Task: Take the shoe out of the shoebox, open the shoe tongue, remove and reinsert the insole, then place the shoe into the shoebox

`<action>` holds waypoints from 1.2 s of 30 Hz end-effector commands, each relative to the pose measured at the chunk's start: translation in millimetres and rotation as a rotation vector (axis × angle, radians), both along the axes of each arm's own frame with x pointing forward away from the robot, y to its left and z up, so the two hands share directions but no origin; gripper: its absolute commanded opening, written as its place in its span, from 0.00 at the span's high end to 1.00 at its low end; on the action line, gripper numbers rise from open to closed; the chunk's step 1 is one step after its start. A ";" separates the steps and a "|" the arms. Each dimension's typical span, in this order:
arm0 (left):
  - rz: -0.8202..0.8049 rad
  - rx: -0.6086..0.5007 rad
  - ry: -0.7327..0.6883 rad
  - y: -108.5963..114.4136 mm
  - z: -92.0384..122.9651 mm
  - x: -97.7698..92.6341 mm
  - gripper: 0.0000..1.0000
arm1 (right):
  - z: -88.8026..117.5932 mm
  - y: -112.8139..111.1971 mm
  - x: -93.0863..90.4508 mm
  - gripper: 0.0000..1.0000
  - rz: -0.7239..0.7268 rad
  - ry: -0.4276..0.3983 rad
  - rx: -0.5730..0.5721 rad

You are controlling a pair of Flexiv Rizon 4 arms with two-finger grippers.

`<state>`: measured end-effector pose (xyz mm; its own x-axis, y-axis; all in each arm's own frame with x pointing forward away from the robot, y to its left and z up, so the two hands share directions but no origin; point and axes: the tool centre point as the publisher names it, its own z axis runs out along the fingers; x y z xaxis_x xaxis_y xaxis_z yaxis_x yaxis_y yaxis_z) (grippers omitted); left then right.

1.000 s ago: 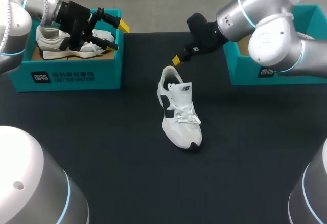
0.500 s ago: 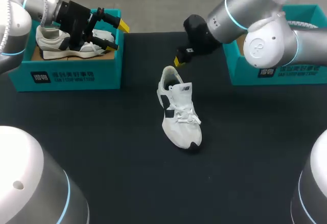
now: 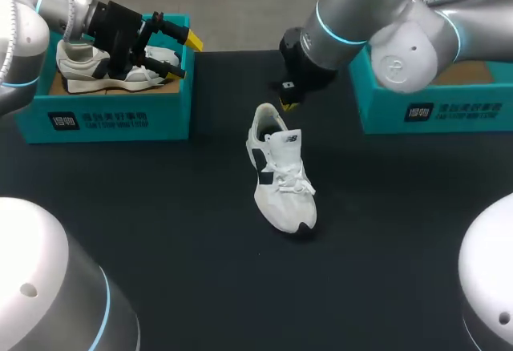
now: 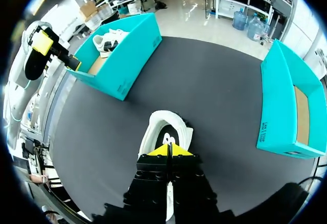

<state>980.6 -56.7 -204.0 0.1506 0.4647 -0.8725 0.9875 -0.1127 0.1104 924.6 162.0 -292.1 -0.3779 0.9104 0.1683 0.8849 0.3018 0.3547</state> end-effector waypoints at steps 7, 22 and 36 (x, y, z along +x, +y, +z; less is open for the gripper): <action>-0.001 0.003 -0.001 0.4 0.3 -0.2 0.00 | -2.8 3.3 -0.2 1.00 -0.036 0.002 -0.082; -0.001 0.003 -0.001 0.4 0.3 -0.2 0.00 | -48.8 16.1 3.4 1.00 -0.116 0.072 -0.104; -0.001 0.003 -0.001 0.4 0.3 -0.2 0.00 | -82.2 10.6 -25.1 1.00 -0.092 0.196 -0.157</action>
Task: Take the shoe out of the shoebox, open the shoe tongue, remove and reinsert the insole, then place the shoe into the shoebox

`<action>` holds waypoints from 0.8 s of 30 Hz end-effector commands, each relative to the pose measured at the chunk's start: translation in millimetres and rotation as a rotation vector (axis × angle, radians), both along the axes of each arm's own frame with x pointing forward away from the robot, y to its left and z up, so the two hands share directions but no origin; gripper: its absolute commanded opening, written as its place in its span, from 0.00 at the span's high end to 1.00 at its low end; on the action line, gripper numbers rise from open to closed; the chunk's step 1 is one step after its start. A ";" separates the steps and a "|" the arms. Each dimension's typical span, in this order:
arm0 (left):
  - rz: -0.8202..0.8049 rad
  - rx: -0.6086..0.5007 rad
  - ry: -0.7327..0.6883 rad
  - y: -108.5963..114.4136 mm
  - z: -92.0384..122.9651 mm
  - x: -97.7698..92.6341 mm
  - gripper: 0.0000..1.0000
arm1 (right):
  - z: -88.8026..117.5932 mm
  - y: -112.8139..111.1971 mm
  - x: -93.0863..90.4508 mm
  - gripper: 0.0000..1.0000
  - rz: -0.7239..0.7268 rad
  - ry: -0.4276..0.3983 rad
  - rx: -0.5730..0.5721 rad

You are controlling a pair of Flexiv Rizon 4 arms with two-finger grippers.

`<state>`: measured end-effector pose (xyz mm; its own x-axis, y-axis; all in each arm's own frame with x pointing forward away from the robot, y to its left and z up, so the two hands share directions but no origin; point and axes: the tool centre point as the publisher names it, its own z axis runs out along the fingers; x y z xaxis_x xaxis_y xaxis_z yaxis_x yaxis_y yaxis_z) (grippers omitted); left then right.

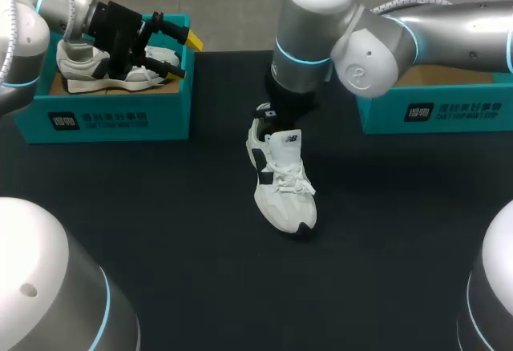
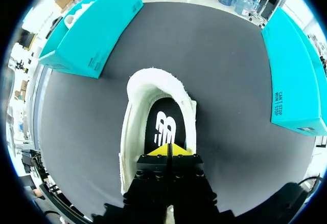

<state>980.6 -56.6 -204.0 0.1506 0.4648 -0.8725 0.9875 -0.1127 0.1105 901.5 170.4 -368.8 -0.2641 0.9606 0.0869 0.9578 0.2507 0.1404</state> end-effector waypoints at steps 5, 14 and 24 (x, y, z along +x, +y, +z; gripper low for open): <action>-0.001 0.003 -0.001 0.3 0.3 -0.2 0.00 | -8.9 1.6 -12.3 1.00 0.005 0.035 -0.020; -0.001 0.003 -0.001 0.3 0.3 -0.2 0.00 | -24.3 4.6 -17.9 1.00 0.005 0.074 -0.026; -0.001 0.003 -0.001 0.3 0.3 -0.2 0.00 | -36.3 6.8 -13.6 1.00 0.013 0.110 -0.056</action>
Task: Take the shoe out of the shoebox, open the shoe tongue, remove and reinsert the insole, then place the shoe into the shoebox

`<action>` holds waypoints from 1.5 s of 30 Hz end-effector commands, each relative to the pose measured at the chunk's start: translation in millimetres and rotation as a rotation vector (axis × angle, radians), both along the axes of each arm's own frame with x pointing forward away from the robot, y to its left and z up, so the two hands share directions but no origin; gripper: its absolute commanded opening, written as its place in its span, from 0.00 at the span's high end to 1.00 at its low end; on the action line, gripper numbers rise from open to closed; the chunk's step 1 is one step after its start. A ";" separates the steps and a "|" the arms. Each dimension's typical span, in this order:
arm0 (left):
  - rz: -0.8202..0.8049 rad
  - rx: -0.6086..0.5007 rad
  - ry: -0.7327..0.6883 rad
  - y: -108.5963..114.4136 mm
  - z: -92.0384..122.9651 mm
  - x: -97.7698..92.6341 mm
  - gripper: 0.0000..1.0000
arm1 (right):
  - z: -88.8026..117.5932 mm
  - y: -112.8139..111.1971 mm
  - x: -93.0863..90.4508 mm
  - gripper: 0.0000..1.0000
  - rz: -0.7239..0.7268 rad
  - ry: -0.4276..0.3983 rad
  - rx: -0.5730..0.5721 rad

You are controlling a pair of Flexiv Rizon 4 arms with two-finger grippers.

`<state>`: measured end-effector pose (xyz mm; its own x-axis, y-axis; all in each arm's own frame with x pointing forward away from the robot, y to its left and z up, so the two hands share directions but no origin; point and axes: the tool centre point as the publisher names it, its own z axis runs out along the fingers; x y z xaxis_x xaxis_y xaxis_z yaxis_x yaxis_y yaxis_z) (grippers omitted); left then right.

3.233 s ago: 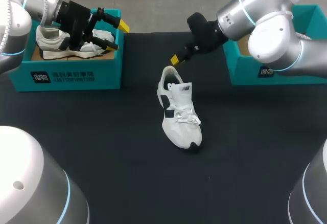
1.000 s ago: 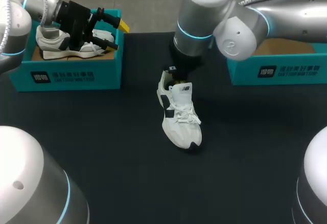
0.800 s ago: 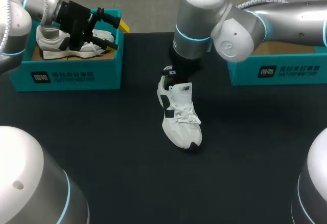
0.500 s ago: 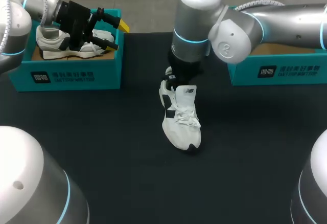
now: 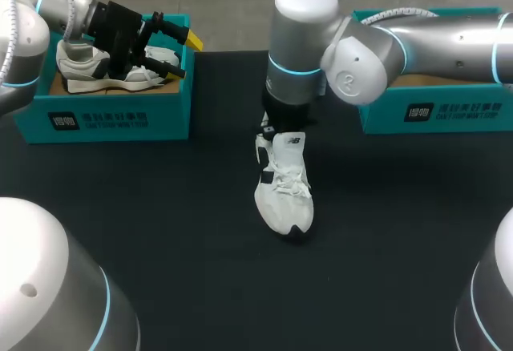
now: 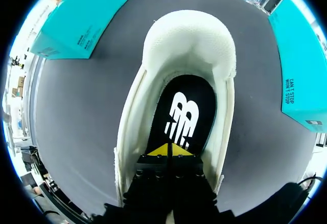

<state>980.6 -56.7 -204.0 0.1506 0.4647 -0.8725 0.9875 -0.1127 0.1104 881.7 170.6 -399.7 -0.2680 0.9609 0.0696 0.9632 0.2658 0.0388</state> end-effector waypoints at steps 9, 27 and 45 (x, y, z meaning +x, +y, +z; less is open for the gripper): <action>-0.001 0.003 -0.001 0.4 0.4 -0.2 0.00 | 21.5 8.9 15.9 1.00 -0.046 0.013 -0.030; -0.001 0.003 -0.001 0.4 0.4 -0.2 0.00 | -1.8 6.1 40.7 1.00 -0.074 -0.040 -0.076; -0.001 0.003 -0.001 0.4 0.4 -0.2 0.00 | 31.0 -4.5 22.7 1.00 -0.141 0.063 -0.075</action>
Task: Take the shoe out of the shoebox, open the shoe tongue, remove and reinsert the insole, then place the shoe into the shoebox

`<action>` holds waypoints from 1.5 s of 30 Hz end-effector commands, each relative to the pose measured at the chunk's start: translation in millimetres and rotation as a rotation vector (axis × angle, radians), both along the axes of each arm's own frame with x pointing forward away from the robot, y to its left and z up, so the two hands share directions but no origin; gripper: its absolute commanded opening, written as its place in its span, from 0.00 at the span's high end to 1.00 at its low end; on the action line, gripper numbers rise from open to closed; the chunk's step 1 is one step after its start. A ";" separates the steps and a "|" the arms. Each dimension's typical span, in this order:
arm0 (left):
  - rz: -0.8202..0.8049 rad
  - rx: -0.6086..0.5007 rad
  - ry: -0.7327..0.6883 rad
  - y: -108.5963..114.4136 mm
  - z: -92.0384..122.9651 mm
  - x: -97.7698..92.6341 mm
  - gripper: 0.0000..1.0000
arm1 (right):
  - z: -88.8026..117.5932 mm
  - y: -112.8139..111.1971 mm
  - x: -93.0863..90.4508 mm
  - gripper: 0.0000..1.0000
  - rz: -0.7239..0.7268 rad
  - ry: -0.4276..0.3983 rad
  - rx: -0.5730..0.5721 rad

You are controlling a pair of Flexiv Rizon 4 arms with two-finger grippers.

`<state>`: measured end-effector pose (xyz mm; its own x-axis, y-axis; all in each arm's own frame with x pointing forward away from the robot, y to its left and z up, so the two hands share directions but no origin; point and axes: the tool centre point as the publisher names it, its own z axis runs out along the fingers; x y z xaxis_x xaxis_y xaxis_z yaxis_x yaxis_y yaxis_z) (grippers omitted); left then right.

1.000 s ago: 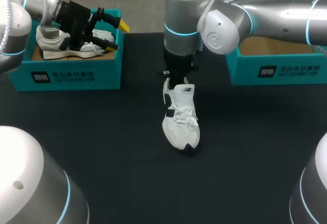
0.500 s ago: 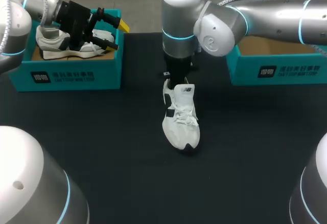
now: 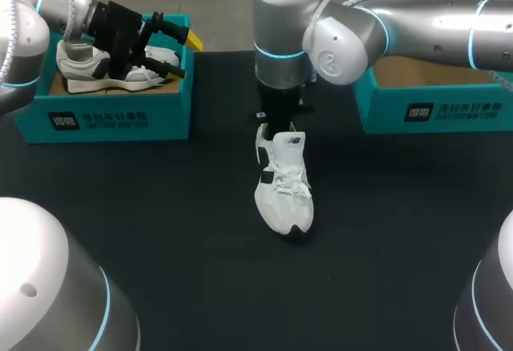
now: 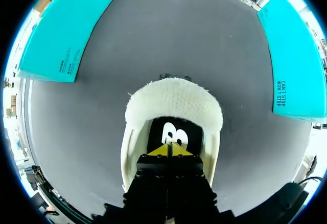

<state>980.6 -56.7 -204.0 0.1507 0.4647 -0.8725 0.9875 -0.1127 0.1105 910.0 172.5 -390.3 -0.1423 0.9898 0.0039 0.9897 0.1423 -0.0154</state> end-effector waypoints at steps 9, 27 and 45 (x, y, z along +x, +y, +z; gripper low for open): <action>-0.001 0.003 -0.001 0.4 0.4 -0.2 0.00 | 43.9 -14.3 -24.7 1.00 -0.046 0.113 -0.009; -0.001 0.003 -0.001 0.4 0.4 -0.2 0.00 | 38.9 -9.1 -45.8 0.60 -0.058 0.256 0.003; -0.001 0.003 -0.001 0.4 0.4 -0.2 0.00 | 48.0 -3.4 -50.1 0.00 -0.061 0.259 0.006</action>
<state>980.6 -56.7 -204.0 0.1507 0.4647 -0.8725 0.9875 -0.1127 0.1105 861.1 168.0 -344.6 -0.0755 0.9962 0.0440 0.9595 0.0846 -0.2686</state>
